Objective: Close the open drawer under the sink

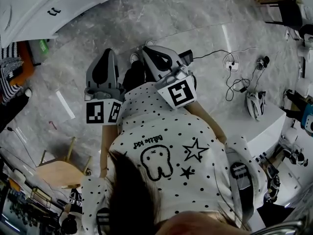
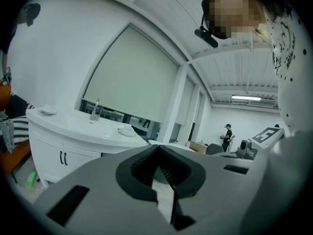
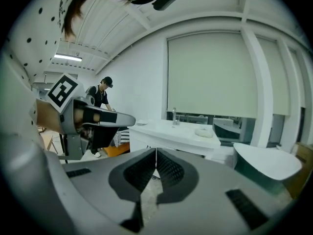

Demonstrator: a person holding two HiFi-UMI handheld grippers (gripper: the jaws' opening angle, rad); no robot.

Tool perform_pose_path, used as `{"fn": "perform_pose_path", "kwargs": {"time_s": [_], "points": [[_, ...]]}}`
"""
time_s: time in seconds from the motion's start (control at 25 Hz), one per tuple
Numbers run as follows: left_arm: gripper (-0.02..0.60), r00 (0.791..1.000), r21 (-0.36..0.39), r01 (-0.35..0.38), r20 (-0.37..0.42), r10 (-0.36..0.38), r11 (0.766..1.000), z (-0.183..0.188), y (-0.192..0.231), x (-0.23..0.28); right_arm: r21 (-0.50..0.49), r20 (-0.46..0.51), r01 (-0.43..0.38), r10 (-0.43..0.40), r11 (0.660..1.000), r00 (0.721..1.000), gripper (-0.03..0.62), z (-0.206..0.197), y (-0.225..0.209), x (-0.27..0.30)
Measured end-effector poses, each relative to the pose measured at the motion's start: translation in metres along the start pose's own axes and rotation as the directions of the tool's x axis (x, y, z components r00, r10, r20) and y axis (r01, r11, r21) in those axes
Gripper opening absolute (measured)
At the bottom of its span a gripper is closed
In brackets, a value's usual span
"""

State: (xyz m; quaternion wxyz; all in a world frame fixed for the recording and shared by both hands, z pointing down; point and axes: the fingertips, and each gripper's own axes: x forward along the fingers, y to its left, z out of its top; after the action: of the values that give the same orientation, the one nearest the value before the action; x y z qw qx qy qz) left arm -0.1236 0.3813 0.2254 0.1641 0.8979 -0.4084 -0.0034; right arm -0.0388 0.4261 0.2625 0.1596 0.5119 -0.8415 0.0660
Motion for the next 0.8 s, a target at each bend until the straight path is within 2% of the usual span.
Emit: {"fn": "perform_pose_path", "kwargs": {"time_s": [0.2,0.44,0.8], "points": [[0.007,0.999,-0.014,-0.033,-0.006,0.033,0.999,0.0,-0.004,0.015,0.005,0.042,-0.048,0.048,0.999,0.998,0.015,0.009,-0.017,0.004],[0.008,0.998,-0.021,-0.057,0.024,0.058,0.998,0.008,-0.016,0.049,0.021,0.06,-0.054,0.053,0.998,0.997,0.015,0.016,-0.066,0.008],[0.006,0.991,-0.023,-0.107,0.08,0.108,0.994,0.022,-0.023,0.092,-0.014,0.091,-0.071,0.072,0.997,0.993,0.015,0.027,-0.122,0.018]]}}
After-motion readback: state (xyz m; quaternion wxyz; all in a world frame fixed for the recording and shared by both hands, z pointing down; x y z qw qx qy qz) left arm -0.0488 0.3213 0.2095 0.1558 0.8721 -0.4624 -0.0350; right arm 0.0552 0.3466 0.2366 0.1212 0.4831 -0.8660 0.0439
